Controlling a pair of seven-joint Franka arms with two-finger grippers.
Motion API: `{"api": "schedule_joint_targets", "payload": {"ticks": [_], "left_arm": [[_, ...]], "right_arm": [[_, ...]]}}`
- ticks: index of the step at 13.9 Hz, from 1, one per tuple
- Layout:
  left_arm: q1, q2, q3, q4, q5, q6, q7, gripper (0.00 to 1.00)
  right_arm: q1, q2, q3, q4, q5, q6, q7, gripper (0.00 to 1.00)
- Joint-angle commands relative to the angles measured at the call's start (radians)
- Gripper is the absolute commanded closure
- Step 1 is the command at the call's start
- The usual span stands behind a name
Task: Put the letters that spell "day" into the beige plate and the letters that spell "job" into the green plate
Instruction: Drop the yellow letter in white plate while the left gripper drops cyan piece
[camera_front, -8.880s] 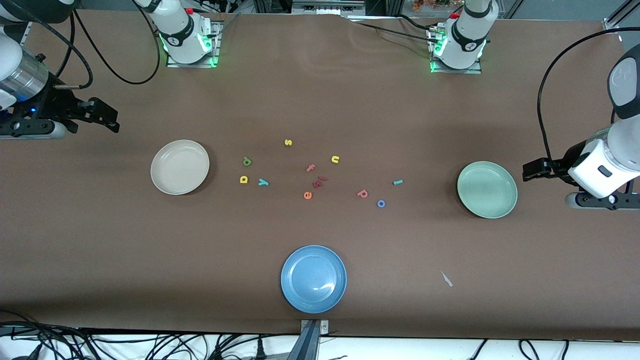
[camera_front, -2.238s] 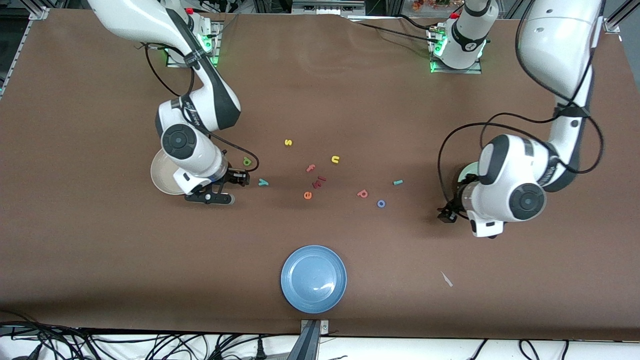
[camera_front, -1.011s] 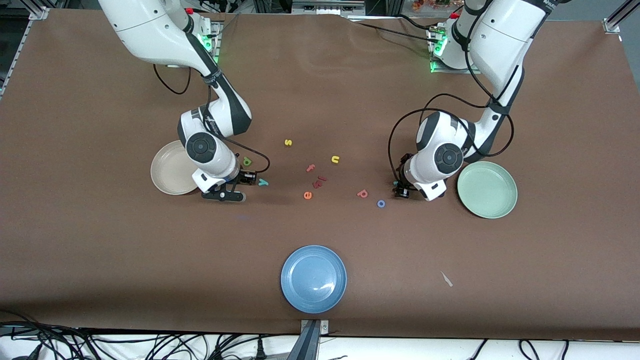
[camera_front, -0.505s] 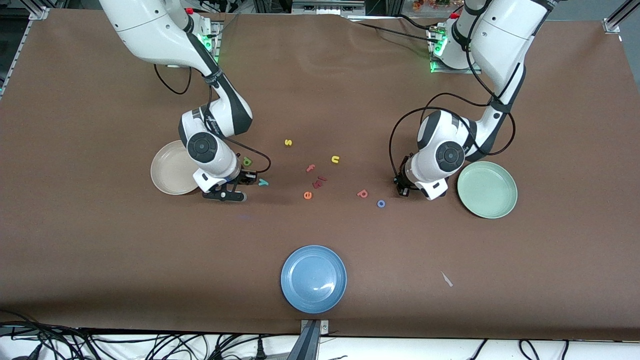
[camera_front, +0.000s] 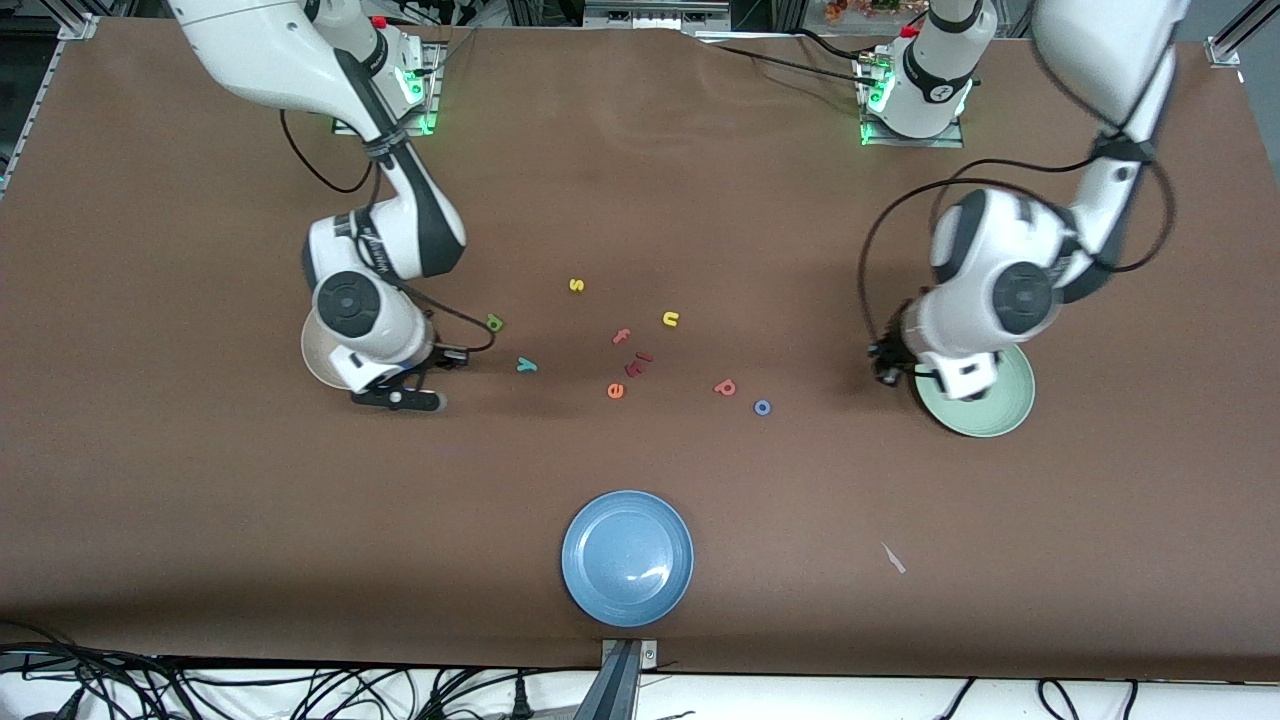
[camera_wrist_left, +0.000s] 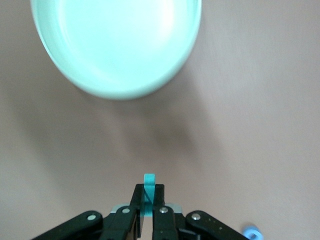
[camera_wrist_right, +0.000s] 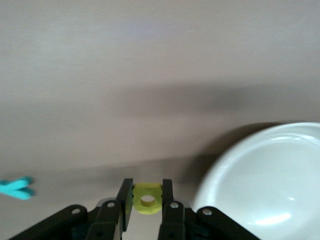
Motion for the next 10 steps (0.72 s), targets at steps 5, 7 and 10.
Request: {"api": "schedule_joint_targets", "payload": {"ticks": [5, 7, 10], "left_arm": [[0.297, 0.069, -0.010, -0.015, 0.171, -0.010, 0.517, 1.00], [0.344, 0.109, -0.010, -0.006, 0.178, 0.037, 0.590, 1.00], [0.345, 0.135, -0.010, -0.006, 0.178, 0.067, 0.591, 1.00]], "right_arm": [[0.003, -0.068, -0.121, -0.137, 0.002, -0.128, -0.190, 0.80], [0.001, -0.069, -0.129, -0.178, 0.003, -0.122, -0.198, 0.80], [0.000, -0.071, -0.137, -0.226, 0.017, -0.117, -0.198, 0.80]]}}
